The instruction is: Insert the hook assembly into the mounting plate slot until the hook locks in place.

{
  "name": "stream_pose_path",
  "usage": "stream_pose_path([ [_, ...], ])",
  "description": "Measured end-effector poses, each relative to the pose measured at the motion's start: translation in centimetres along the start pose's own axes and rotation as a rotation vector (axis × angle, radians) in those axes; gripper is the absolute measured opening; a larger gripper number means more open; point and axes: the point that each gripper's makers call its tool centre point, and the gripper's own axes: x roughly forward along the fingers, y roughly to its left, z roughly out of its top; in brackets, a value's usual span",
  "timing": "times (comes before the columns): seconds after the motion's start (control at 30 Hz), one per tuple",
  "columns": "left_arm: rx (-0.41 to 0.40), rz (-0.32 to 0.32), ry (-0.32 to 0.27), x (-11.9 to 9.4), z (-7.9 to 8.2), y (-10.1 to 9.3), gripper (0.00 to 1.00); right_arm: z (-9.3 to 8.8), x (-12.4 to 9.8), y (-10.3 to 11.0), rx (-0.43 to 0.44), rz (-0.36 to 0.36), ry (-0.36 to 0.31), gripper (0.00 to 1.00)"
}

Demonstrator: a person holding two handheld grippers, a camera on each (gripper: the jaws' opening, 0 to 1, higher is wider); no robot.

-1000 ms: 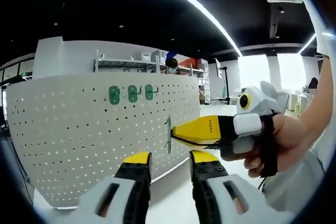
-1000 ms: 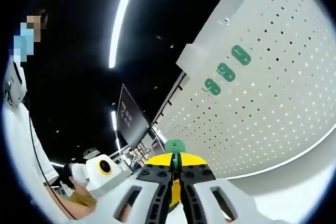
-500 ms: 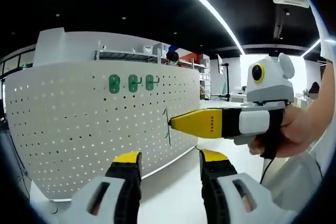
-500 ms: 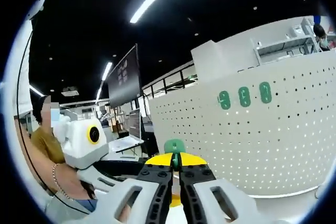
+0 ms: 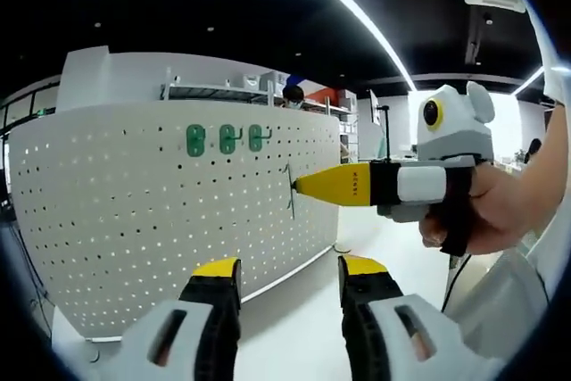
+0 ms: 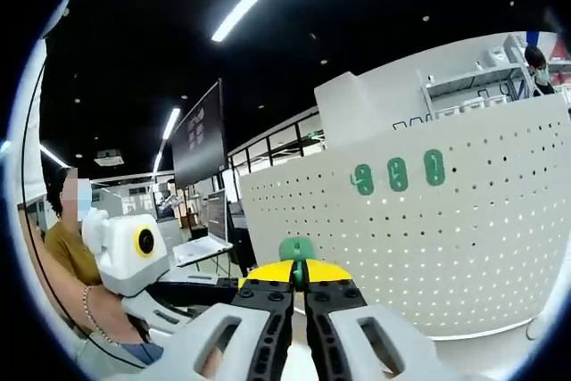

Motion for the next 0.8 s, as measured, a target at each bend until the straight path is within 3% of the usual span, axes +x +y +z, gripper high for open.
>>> stream_pose_path([
  [0.8, 0.016, 0.059, 0.035, -2.6, -1.9, 1.4, 0.53, 2.9, -1.4, -7.2, -0.037, -0.182, -0.036, 0.0],
])
